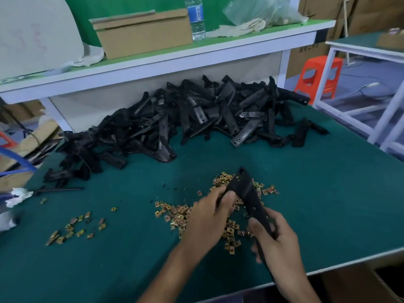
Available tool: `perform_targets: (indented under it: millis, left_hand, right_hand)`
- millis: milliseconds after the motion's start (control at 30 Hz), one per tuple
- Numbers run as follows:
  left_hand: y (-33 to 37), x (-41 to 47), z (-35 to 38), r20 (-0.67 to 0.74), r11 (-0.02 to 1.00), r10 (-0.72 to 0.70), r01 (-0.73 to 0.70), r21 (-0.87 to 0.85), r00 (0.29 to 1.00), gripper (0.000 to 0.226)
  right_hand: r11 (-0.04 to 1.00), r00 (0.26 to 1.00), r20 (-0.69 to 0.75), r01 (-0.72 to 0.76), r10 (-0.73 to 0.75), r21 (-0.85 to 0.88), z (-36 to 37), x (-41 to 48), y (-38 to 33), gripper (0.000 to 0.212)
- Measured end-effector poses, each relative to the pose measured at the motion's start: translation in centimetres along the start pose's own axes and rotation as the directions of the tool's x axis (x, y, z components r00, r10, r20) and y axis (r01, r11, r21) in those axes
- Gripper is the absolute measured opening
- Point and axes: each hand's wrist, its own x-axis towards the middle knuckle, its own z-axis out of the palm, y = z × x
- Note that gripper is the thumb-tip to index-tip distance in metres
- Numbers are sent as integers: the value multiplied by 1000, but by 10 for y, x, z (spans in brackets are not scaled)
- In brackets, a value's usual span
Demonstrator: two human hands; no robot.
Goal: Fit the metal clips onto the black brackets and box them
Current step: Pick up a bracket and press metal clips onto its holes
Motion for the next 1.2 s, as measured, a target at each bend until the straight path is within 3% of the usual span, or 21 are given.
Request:
perform_targets:
  millis: [67, 167, 267, 467, 633, 833, 1000, 1200]
  left_hand:
    - [-13, 10, -4, -50, 998, 16, -13, 64, 999, 41]
    - [-42, 32, -16, -141, 914, 1, 57, 403, 990, 32]
    - [-58, 43, -20, -70, 832, -130, 148, 534, 989, 38]
    - [-63, 51, -20, -65, 886, -178, 188, 425, 982, 5]
    - [-71, 53, -22, -73, 903, -233, 243, 355, 970, 6]
    - [-67, 53, -28, -72, 776, -98, 122, 619, 993, 29]
    - [-74, 49, -30, -124, 893, -115, 158, 422, 986, 24]
    - [-70, 34, -34, -234, 934, -219, 272, 230, 947, 26]
  right_hand:
    - [999, 1000, 5, 17, -17, -45, -2, 1, 5, 28]
    - [997, 1000, 13, 24, -23, -67, 0, 0, 7, 29]
    - [993, 999, 26, 40, -37, -109, -1, -2, 9, 39]
    - [988, 998, 52, 46, -39, -148, 0, -4, 8, 41]
    - [988, 998, 54, 41, -33, -151, 0, -4, 9, 44]
    - [985, 998, 42, 53, -47, -166, 0, -4, 12, 34]
    - [982, 998, 39, 64, -58, -176, 0, -4, 15, 26]
    - [979, 997, 49, 60, -52, -192, -1, -3, 16, 26]
